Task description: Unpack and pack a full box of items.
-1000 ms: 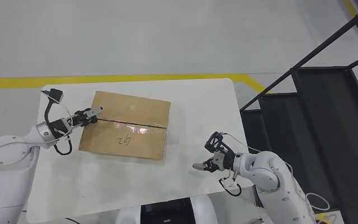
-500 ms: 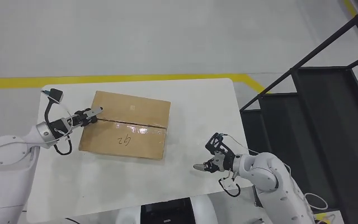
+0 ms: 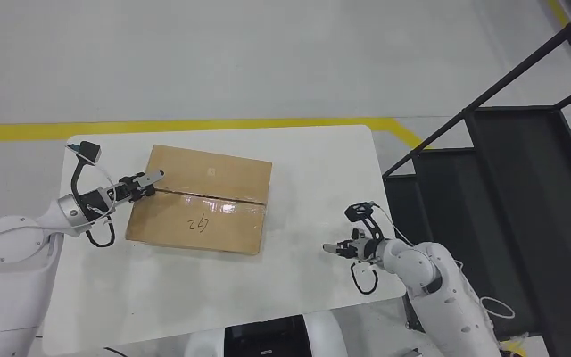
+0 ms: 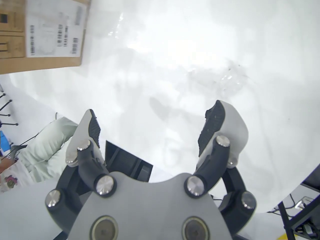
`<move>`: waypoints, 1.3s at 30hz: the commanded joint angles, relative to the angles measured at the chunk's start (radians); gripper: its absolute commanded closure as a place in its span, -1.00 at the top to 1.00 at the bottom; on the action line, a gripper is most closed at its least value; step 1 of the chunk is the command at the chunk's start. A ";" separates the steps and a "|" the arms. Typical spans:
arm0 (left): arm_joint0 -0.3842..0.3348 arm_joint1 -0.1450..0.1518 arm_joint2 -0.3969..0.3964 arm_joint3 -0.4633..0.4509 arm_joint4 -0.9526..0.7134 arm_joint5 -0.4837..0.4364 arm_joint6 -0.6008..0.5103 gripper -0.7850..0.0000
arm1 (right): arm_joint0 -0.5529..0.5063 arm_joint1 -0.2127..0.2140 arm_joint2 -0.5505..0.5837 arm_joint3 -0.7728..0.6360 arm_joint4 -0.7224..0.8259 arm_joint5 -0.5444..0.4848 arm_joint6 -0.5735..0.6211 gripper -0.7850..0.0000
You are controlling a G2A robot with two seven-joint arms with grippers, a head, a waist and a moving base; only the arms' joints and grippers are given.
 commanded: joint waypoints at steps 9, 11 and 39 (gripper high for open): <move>0.000 0.000 0.000 0.000 0.000 0.000 0.000 1.00 | 0.066 -0.010 -0.065 0.152 0.015 0.078 -0.131 1.00; 0.000 0.000 0.000 0.000 0.000 0.000 0.000 1.00 | 0.066 -0.010 -0.069 0.153 -0.001 0.091 -0.151 1.00; 0.000 0.000 0.000 0.000 0.000 0.000 0.000 1.00 | 0.115 -0.017 -0.154 0.168 -0.188 0.320 -0.167 0.54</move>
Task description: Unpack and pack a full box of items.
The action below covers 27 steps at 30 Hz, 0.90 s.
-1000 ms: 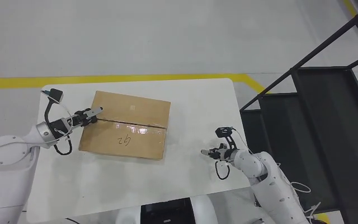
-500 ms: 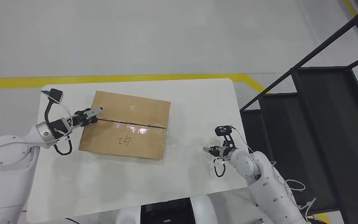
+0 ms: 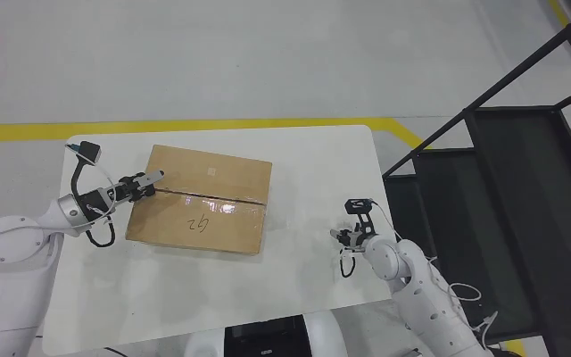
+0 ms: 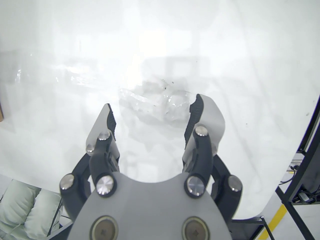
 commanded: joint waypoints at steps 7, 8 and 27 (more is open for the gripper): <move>0.000 0.000 0.000 0.000 0.000 0.000 0.000 1.00 | 0.013 -0.001 -0.022 0.005 -0.055 0.028 0.022 0.52; 0.000 0.000 0.000 0.000 0.000 0.000 0.000 1.00 | 0.014 -0.002 -0.023 0.008 -0.052 0.031 0.024 0.49; 0.000 0.000 0.000 0.000 0.000 0.000 0.000 1.00 | 0.025 -0.004 -0.036 0.010 -0.074 0.047 0.041 -1.00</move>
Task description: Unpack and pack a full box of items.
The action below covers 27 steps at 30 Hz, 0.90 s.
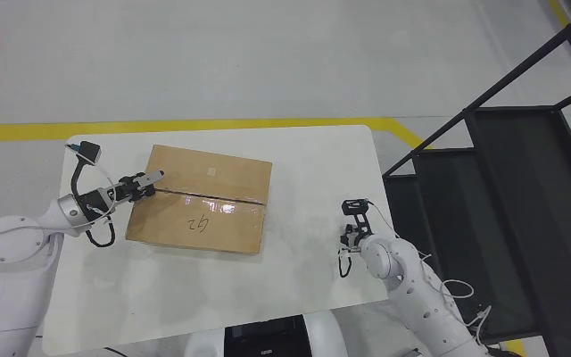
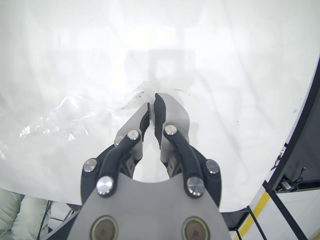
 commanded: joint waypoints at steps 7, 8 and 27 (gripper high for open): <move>0.000 0.000 0.000 0.000 0.000 0.000 0.000 1.00 | -0.022 0.006 0.054 -0.074 0.059 -0.029 0.008 -1.00; 0.000 0.000 0.000 0.000 0.000 0.000 0.000 1.00 | -0.030 0.007 0.071 -0.091 0.087 -0.038 0.014 -1.00; 0.000 0.000 0.000 0.000 0.000 0.000 0.000 1.00 | -0.093 0.024 0.350 -0.124 1.051 -0.349 0.235 -1.00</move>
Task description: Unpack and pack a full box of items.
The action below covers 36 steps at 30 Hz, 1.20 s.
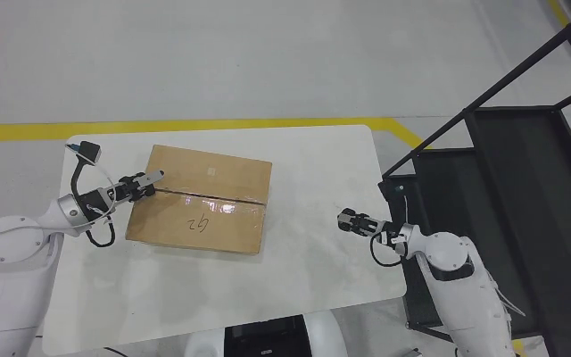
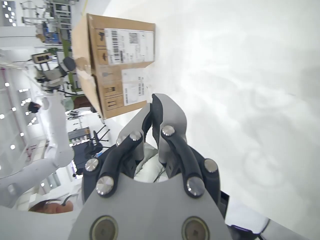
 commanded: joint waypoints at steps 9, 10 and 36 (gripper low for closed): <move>0.009 0.003 -0.032 -0.019 0.028 0.010 0.078 1.00 | 0.061 -0.004 -0.051 0.019 0.300 -0.050 0.058 -1.00; 0.010 0.004 -0.041 -0.019 0.029 0.010 0.085 1.00 | 0.066 -0.005 -0.057 0.018 0.333 -0.052 0.061 -1.00; -0.040 -0.009 0.046 0.151 0.346 0.017 0.349 1.00 | 0.188 -0.017 -0.182 -0.104 0.721 -0.115 0.076 -1.00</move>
